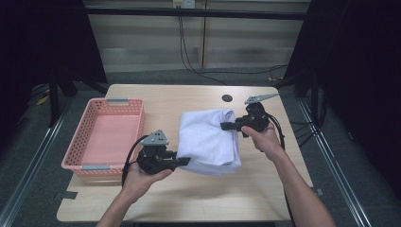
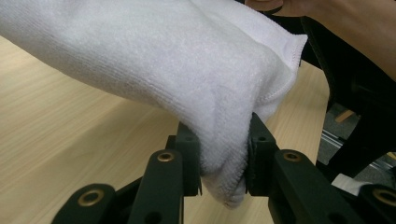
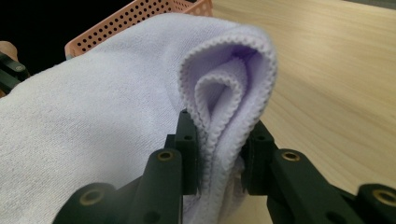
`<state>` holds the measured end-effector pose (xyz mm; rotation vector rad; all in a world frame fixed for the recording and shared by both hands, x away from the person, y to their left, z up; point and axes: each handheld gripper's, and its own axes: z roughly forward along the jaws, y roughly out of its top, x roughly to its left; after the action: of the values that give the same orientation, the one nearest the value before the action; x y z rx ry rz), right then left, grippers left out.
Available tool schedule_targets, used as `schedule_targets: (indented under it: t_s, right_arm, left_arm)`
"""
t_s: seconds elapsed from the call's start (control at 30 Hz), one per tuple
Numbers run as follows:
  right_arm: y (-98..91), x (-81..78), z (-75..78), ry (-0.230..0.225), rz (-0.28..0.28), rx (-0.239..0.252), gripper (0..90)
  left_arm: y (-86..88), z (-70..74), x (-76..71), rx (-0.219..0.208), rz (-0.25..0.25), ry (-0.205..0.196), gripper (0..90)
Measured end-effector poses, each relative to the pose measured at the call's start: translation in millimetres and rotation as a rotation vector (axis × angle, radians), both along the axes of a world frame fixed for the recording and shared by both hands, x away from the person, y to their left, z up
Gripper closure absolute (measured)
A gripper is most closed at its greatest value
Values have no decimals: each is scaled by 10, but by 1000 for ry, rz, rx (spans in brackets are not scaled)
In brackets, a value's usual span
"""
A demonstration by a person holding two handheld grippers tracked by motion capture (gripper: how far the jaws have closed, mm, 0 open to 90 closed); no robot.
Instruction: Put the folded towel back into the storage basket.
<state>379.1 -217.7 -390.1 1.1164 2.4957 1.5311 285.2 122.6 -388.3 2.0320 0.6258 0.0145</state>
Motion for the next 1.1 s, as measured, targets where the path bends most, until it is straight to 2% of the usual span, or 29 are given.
schedule_targets:
  t_s: [0.4, 0.87, 1.1]
  right_arm:
    - [277, 232, 231, -22, 31, -8, 730]
    - [757, 495, 248, -8, 87, 24, 730]
    - [994, 651, 285, -1, 113, 35, 731]
  left_arm:
    - [251, 141, 105, -18, 53, -10, 725]
    - [707, 157, 161, -21, 144, -13, 724]
    - [916, 208, 191, -50, 192, -16, 724]
